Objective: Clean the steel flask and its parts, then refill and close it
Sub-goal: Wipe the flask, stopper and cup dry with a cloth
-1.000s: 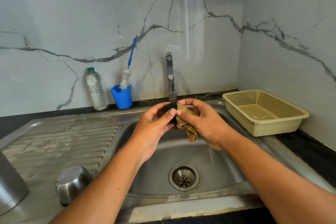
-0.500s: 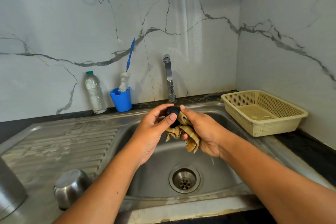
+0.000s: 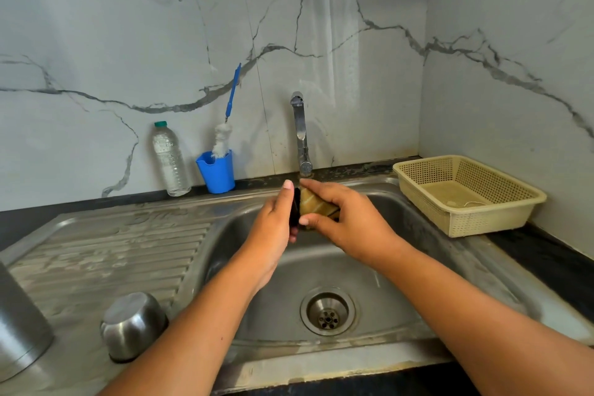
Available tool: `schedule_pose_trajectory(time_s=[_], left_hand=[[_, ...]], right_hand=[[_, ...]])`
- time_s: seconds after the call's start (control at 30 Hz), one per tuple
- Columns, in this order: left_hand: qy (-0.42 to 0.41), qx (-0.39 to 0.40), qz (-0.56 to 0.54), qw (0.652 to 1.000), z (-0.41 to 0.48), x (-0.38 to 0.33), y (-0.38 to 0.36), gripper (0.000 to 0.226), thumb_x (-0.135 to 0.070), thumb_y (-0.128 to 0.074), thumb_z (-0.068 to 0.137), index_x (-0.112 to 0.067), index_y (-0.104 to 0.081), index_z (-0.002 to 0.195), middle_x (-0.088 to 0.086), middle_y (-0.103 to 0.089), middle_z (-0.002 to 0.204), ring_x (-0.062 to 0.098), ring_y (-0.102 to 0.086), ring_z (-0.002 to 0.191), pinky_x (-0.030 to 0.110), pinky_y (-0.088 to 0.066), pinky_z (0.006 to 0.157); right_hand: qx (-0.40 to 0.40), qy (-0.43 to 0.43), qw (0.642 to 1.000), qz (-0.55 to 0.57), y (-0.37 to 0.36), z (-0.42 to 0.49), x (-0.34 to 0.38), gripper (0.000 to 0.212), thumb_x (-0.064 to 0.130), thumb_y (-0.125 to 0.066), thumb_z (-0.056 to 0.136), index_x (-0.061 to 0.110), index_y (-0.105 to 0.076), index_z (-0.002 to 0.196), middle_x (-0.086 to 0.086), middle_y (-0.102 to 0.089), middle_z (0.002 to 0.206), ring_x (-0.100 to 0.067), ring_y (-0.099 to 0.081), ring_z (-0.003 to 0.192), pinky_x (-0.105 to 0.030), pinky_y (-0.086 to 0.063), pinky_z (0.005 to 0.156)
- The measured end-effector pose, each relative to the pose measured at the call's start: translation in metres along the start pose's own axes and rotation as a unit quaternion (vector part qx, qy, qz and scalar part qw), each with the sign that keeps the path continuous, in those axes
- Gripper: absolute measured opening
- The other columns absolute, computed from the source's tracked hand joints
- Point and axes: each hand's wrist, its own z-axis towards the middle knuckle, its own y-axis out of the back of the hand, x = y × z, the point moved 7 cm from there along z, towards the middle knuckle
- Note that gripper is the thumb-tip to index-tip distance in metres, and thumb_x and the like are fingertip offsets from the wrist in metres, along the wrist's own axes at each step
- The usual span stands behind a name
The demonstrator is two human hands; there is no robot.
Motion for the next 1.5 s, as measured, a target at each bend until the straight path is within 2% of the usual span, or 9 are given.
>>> schedule_pose_trajectory(time_s=[0.2, 0.4, 0.53, 0.67, 0.77, 0.93, 1.03, 1.23, 1.5], left_hand=[[0.097, 0.037, -0.096, 0.990, -0.006, 0.006, -0.008, 0.053, -0.060, -0.036, 0.106, -0.013, -0.061, 0.102, 0.004, -0.052, 0.062, 0.013, -0.043, 0.053, 0.026, -0.034, 0.050], [0.072, 0.024, -0.097, 0.992, -0.003, 0.003, -0.005, 0.052, -0.060, -0.036, 0.105, -0.016, -0.065, 0.107, 0.002, -0.056, 0.064, 0.011, -0.047, 0.056, 0.026, -0.037, 0.054], [0.027, 0.027, -0.064, 0.997, 0.001, 0.004, -0.004, 0.056, -0.065, -0.037, 0.101, -0.019, -0.067, 0.111, 0.004, -0.058, 0.072, 0.013, -0.048, 0.062, 0.029, -0.038, 0.059], [-0.010, 0.029, -0.041, 0.999, 0.004, 0.004, -0.002, 0.083, -0.090, -0.046, 0.076, -0.025, -0.062, 0.124, 0.009, -0.070, 0.101, 0.017, -0.062, 0.083, 0.038, -0.051, 0.076], [-0.017, 0.023, -0.033, 0.999, 0.004, 0.004, -0.001, 0.082, -0.091, -0.054, 0.072, -0.028, -0.056, 0.125, 0.008, -0.071, 0.119, 0.022, -0.068, 0.108, 0.049, -0.054, 0.101], [-0.018, -0.034, -0.178, 0.983, 0.006, -0.004, 0.009, 0.033, -0.034, -0.057, 0.101, -0.011, -0.053, 0.125, 0.016, -0.066, 0.124, 0.019, -0.069, 0.102, 0.029, -0.058, 0.082], [-0.029, -0.010, -0.222, 0.975, 0.005, -0.007, 0.009, 0.034, -0.014, -0.062, 0.100, -0.012, -0.053, 0.133, 0.011, -0.069, 0.125, 0.017, -0.073, 0.108, 0.029, -0.056, 0.093], [-0.094, 0.020, -0.024, 0.995, 0.002, -0.009, 0.009, 0.038, -0.010, -0.077, 0.089, -0.024, -0.065, 0.123, -0.005, -0.074, 0.119, 0.010, -0.067, 0.116, 0.034, -0.050, 0.106], [-0.128, -0.074, -0.007, 0.989, 0.005, -0.014, 0.023, 0.039, -0.010, -0.081, 0.087, -0.025, -0.060, 0.116, -0.007, -0.071, 0.116, 0.007, -0.067, 0.111, 0.023, -0.052, 0.092]], right_hand=[[0.002, 0.036, 0.999, 0.013, -0.002, -0.001, 0.000, 0.053, 0.018, -0.077, 0.089, 0.036, -0.062, 0.137, 0.017, -0.066, 0.129, 0.004, -0.057, 0.122, -0.019, -0.043, 0.108], [-0.003, 0.005, 1.000, 0.002, -0.011, 0.000, -0.003, 0.050, 0.039, -0.064, 0.097, 0.031, -0.049, 0.144, 0.002, -0.063, 0.128, -0.013, -0.059, 0.119, -0.038, -0.050, 0.104], [-0.002, -0.014, 1.000, 0.002, -0.009, -0.001, -0.004, 0.051, 0.047, -0.058, 0.099, 0.028, -0.047, 0.145, 0.006, -0.064, 0.126, -0.009, -0.060, 0.114, -0.030, -0.051, 0.099], [0.003, -0.061, 0.998, 0.012, -0.009, -0.001, -0.012, 0.054, 0.054, -0.056, 0.097, 0.029, -0.048, 0.143, 0.010, -0.065, 0.114, -0.006, -0.064, 0.102, -0.020, -0.053, 0.085], [-0.014, -0.120, 0.990, 0.076, -0.008, 0.000, -0.022, 0.048, 0.055, -0.055, 0.097, 0.026, -0.057, 0.135, 0.007, -0.071, 0.109, -0.010, -0.068, 0.099, -0.031, -0.058, 0.087], [-0.060, -0.222, 0.937, 0.264, 0.000, 0.000, -0.039, 0.039, 0.046, -0.054, 0.101, 0.018, -0.059, 0.128, -0.005, -0.074, 0.104, -0.016, -0.071, 0.088, -0.028, -0.059, 0.072], [-0.039, -0.233, 0.905, 0.354, -0.011, 0.000, -0.038, 0.037, 0.041, -0.051, 0.105, 0.014, -0.060, 0.128, -0.010, -0.076, 0.108, -0.020, -0.074, 0.093, -0.032, -0.060, 0.078], [-0.010, -0.203, 0.881, 0.428, -0.020, 0.000, -0.027, 0.028, 0.028, -0.045, 0.109, 0.023, -0.063, 0.129, -0.010, -0.073, 0.120, -0.026, -0.066, 0.119, -0.043, -0.050, 0.107], [0.022, -0.167, 0.921, 0.351, -0.017, -0.002, -0.020, 0.031, 0.033, -0.046, 0.108, 0.029, -0.058, 0.137, 0.001, -0.076, 0.115, -0.018, -0.068, 0.113, -0.031, -0.054, 0.098]])
